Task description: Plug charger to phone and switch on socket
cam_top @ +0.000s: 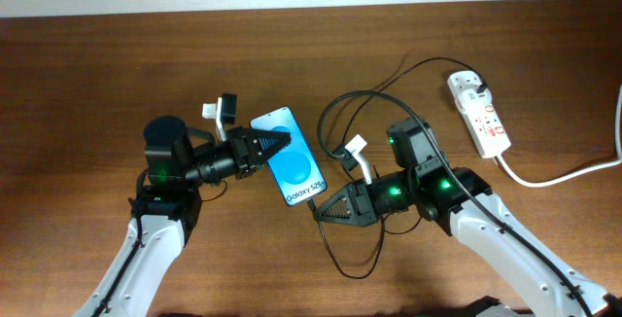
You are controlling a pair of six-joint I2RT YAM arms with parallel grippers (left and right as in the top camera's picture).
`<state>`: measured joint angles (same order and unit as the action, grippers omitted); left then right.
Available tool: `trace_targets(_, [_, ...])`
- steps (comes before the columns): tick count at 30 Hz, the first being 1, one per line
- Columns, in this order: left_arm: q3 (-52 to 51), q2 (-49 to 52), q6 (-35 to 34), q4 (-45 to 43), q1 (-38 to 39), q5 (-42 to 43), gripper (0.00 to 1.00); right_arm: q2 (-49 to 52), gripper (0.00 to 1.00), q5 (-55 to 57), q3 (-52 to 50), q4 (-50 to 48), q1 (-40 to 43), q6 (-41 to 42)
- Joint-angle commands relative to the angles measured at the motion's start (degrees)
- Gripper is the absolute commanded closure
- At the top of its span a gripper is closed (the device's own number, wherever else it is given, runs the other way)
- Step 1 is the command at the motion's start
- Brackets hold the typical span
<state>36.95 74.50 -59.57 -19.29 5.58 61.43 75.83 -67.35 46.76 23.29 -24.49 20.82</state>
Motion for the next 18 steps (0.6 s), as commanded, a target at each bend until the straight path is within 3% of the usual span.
trace_targets(1, [0.4,-0.1,2.7,0.1,0.7,5.4,1.0,-0.1,0.96,0.6,1.2,-2.9,-0.2,0.7])
trace_targets(4, [0.4,-0.2,2.7,0.1,2.5,5.2,1.0,-0.1,0.96,0.5,1.2,-7.7,-0.2,3.8])
trace_targets(8, [0.4,-0.2,2.7,0.1,2.9,4.6,1.0,-0.1,0.95,0.5,1.2,-6.6,-0.2,3.7])
trace_targets(18, [0.4,-0.2,-1.5,-6.5,-4.7,-2.2,1.0,-0.1,0.73,0.3,1.2,-3.7,-0.2,3.7])
